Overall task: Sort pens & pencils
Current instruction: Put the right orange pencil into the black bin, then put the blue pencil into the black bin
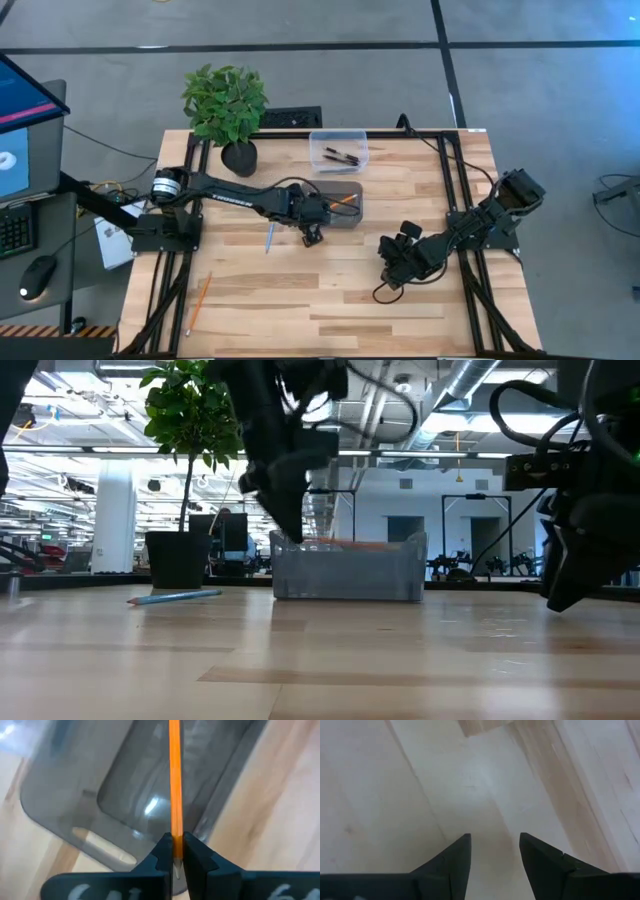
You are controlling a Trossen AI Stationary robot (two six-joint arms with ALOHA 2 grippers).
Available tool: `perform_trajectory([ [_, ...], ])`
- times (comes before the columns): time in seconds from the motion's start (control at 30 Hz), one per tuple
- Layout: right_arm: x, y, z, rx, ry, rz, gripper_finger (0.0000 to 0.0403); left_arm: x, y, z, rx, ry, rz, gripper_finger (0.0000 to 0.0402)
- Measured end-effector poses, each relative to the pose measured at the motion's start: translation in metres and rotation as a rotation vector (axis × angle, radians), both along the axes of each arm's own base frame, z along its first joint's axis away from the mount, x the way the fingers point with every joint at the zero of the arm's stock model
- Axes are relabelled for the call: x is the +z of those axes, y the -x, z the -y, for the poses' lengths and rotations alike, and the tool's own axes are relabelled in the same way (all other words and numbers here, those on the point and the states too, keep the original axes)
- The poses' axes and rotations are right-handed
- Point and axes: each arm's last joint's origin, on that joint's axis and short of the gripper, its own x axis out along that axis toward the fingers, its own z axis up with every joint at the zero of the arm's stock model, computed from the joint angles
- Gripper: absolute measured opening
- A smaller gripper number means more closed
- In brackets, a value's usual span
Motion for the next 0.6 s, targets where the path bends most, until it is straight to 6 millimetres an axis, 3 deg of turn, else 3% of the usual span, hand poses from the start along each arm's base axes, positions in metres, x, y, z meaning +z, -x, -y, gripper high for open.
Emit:
perform_trajectory([
  [0.2, -0.0001, 0.0009, -0.0036, 0.014, -0.004, 0.006, 0.0193, -0.0094, -0.0035, -0.0008, 0.005, -0.005, -0.015, 0.0033],
  [0.4, -0.0001, 0.0006, -0.0038, 0.014, -0.006, 0.010, 0.0191, -0.0085, -0.0048, -0.0011, 0.004, -0.005, 0.001, 0.0085],
  [0.6, -0.0002, 0.0008, -0.0037, 0.014, -0.005, 0.009, 0.0194, -0.0003, -0.0036, 0.0003, -0.032, -0.016, -0.013, 0.0098],
])
